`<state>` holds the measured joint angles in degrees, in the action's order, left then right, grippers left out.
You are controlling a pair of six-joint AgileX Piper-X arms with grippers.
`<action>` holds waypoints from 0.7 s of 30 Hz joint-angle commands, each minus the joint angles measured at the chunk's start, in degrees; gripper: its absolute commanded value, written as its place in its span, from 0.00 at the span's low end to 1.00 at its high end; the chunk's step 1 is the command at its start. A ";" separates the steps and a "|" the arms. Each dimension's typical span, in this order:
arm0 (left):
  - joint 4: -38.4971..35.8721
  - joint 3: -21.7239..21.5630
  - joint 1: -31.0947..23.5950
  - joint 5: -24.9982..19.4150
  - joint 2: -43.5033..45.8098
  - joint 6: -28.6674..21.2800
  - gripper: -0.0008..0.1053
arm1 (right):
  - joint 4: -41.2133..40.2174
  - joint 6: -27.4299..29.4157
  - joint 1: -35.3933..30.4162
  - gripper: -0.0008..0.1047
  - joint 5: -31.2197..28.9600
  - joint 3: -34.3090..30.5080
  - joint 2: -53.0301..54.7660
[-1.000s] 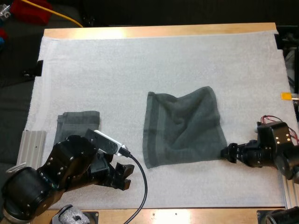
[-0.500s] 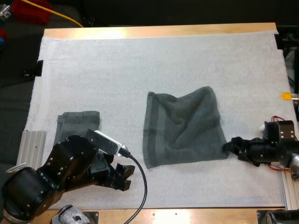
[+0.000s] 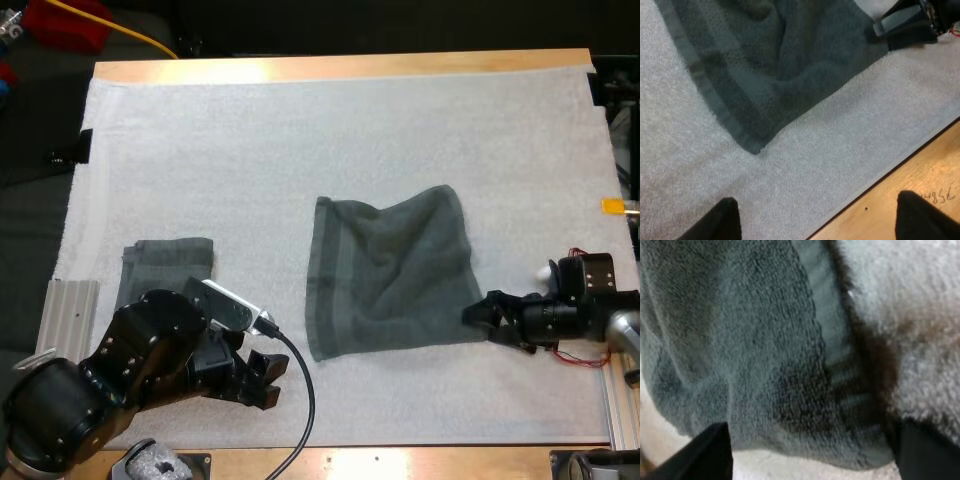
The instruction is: Pick towel from pile, fold and stack
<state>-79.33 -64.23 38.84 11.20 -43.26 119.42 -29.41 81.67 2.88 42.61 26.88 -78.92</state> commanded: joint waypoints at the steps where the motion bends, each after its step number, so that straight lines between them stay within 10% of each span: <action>1: -0.07 -0.09 0.12 0.13 0.17 0.35 0.59 | -0.03 0.56 -0.04 0.66 0.64 -0.49 -1.53; 7: -0.07 -0.09 0.12 0.13 0.17 0.35 0.59 | -0.63 0.36 -0.04 0.63 1.17 -0.49 -2.27; 21: 1.54 0.90 0.12 -0.31 0.02 1.68 0.67 | -3.96 1.24 -0.04 0.01 -6.25 -0.49 1.18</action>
<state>-78.06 -63.33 38.84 11.20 -43.26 120.56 -32.85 82.15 2.86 36.94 26.37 -78.33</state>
